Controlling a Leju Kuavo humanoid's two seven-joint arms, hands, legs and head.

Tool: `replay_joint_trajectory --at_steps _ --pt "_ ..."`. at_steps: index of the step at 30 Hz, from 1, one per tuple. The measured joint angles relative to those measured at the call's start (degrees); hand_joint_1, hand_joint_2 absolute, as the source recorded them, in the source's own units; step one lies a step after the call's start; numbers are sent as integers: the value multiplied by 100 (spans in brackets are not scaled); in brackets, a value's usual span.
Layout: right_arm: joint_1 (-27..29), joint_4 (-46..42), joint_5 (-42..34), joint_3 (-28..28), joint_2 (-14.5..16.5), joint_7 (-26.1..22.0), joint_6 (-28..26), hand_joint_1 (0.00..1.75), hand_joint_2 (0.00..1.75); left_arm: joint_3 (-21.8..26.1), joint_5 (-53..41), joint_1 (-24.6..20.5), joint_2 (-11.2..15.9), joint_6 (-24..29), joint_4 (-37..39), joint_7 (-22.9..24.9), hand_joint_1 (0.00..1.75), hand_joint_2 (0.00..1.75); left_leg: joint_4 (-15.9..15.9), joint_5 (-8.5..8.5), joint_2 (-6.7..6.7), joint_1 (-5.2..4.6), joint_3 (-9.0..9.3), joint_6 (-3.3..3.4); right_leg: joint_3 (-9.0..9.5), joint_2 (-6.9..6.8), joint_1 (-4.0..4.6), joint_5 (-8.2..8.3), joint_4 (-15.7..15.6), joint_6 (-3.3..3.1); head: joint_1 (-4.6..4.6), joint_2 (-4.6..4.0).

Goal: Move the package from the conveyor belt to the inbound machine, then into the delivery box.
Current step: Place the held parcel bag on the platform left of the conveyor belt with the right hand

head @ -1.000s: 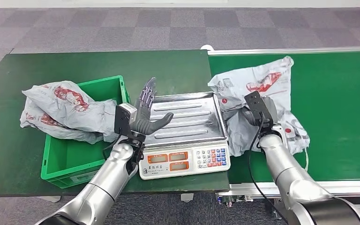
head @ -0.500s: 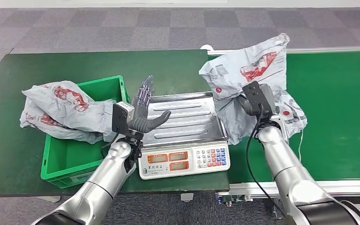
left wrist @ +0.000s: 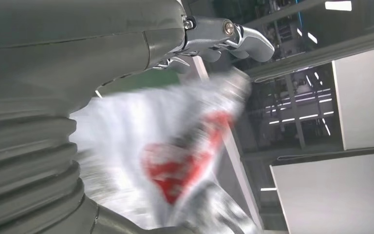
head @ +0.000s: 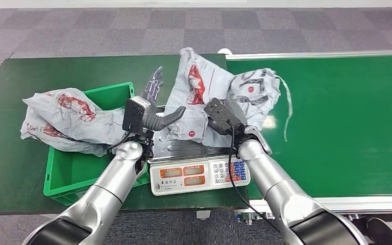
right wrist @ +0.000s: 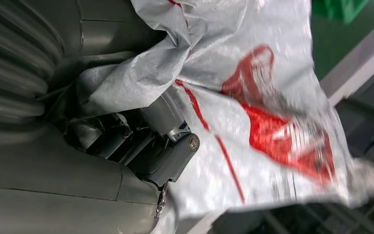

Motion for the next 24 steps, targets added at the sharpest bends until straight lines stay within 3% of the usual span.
replay_joint_trajectory --at_steps 7,11,13,24 --pt "-98 161 -429 177 230 -4 527 175 175 0 -101 0 12 42 -127 53 0 175 1 0 -4 -1 -1 0 0 -5 -3 0 -1 1 -1 0" --pt "-126 191 -643 187 245 -68 787 9 175 0 -146 0 12 40 -142 92 0 175 1 0 -4 -2 -1 0 0 -5 -3 0 -1 1 0 0" --pt "-145 193 -658 198 242 -93 800 0 175 0 -161 0 12 39 -141 102 0 175 1 0 -4 -2 0 0 0 -4 -3 0 -1 1 0 0" --pt "-232 50 -924 206 37 -185 324 0 175 0 -470 -2 64 57 -52 100 0 175 2 0 -4 -2 0 0 -1 -4 -3 0 -1 1 0 0"
